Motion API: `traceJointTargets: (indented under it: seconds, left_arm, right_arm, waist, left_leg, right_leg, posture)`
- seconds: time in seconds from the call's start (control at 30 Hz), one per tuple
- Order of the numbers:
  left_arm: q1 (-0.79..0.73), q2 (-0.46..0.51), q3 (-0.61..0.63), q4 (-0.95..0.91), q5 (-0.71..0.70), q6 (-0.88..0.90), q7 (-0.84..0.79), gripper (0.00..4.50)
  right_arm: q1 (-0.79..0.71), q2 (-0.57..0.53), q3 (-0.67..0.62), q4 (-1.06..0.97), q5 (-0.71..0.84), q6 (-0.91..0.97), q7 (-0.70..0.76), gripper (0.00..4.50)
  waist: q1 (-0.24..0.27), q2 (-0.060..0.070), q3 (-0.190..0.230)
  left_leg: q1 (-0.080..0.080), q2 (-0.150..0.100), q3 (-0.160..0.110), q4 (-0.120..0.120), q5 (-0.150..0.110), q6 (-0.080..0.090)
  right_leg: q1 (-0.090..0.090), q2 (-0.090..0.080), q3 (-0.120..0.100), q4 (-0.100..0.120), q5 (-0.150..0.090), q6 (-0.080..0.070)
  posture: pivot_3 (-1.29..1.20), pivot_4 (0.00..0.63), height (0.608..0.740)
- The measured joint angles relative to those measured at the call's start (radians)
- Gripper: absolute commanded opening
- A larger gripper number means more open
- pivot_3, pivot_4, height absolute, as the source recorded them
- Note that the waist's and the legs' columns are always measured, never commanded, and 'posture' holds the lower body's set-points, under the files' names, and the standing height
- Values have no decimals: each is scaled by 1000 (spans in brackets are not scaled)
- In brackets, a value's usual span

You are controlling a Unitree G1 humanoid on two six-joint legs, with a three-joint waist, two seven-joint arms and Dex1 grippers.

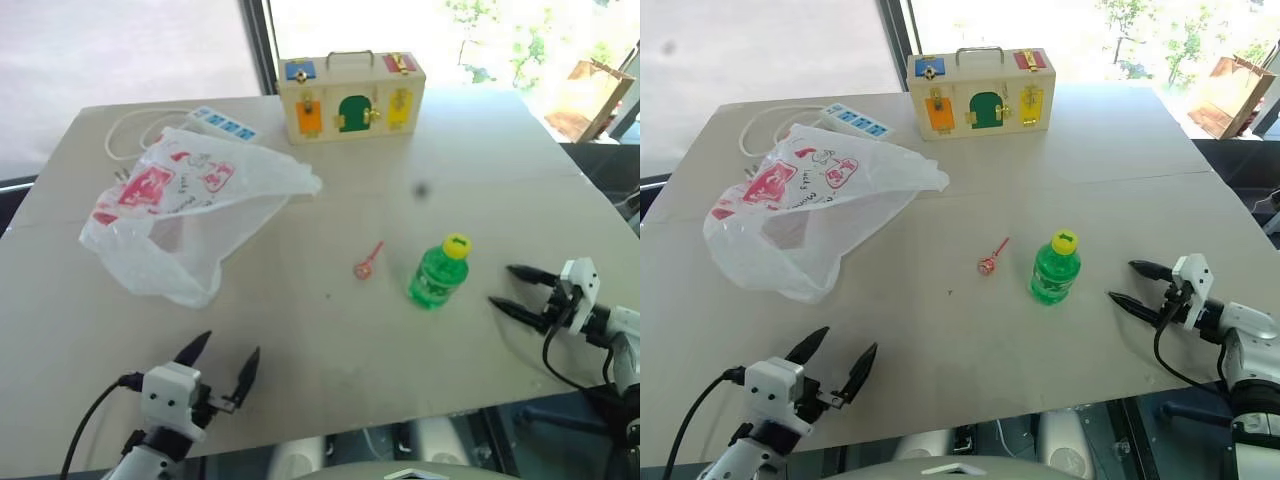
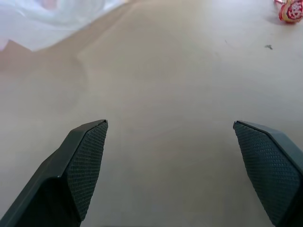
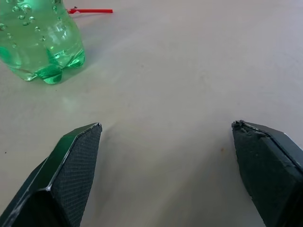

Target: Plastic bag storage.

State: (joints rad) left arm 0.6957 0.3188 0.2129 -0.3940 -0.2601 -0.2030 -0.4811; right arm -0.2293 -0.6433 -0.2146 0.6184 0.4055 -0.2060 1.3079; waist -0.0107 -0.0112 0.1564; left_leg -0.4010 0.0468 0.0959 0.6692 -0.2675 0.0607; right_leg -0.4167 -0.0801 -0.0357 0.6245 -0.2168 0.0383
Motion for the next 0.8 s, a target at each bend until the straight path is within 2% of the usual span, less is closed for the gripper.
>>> traceJointTargets:
  seconds: [0.2,0.4,0.5,0.63,0.8]
  left_arm:
    - [-19,16,11,0,-3,14,-18,4500]
    - [-44,45,17,-2,-9,44,-25,4500]
    - [-54,47,40,-52,-14,84,-1,4500]
    - [-2,17,61,-177,17,197,93,4500]
    - [31,-3,72,-291,73,237,141,4500]
  right_arm:
    - [-1,40,1,-20,-1,-16,-14,4437]
    - [52,62,12,-139,6,12,-24,4437]
    - [146,57,22,-303,45,87,-12,4437]
    - [301,24,63,-626,130,246,-11,4437]
    - [387,-19,120,-914,196,380,-31,4437]
  waist:
    - [-2,0,0]
    - [3,0,0]
    - [5,0,0]
    - [1,0,1]
    - [1,-3,2]
  left_leg:
    - [0,0,1,0,0,0]
    - [0,0,1,0,0,0]
    - [0,0,0,0,0,0]
    - [-1,0,1,0,0,0]
    - [0,1,-1,1,-3,-5]
  right_leg:
    - [1,0,1,0,0,0]
    - [1,0,0,1,0,0]
    - [1,0,0,1,0,0]
    - [0,-1,2,1,0,0]
    - [0,-5,0,1,-2,4]
  posture:
    - [0,150,740]
    - [0,150,740]
    - [0,150,740]
    - [0,150,740]
    - [0,150,740]
